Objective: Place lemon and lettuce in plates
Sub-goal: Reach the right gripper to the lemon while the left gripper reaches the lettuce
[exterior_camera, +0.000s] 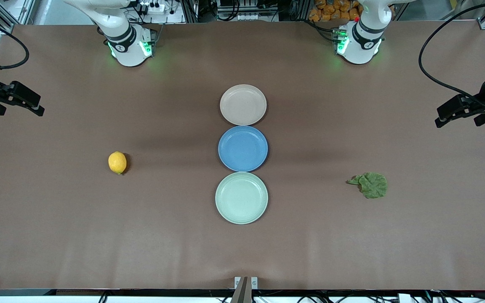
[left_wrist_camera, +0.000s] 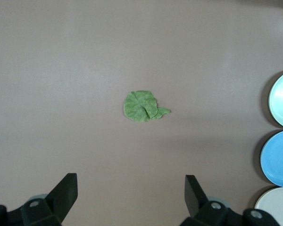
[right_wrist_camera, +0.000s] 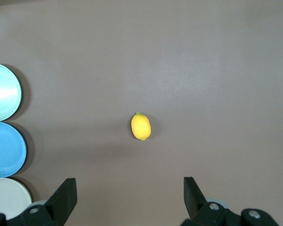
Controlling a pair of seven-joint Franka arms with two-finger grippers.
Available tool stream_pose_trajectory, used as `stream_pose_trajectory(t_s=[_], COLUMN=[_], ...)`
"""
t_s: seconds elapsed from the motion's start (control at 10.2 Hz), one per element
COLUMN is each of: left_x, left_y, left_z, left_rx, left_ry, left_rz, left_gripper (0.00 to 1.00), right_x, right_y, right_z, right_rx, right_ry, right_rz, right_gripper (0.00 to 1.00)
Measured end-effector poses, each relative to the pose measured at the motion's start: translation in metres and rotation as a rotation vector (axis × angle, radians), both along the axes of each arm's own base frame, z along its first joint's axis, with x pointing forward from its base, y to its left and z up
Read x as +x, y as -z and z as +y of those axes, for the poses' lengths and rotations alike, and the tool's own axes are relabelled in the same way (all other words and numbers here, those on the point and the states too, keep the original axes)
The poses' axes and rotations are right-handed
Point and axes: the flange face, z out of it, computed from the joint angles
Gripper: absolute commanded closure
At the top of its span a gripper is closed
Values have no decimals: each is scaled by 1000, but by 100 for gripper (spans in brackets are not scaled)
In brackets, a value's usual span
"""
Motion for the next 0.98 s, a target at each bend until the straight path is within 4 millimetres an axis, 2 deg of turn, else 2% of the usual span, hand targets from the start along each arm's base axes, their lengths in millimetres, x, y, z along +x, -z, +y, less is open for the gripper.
stream_pose_trajectory(t_s=[0.49,0.59,0.78,0.98], left_x=[0,0,12,40], left_y=[1,6,40,98], left_z=[1,1,4,9], left_rx=[15,18,19,10], left_ry=[1,3,1,-4], left_rz=[5,18,72,115], left_gripper=[0,0,0,0], right_x=[4,4,8,23], right_y=[-1,0,11,40], right_z=[0,-1,-3,-5], right_rx=[1,1,2,7], right_ry=[0,1,6,7], right_rz=[-24,-22,-3,44], right_gripper=[0,0,0,0])
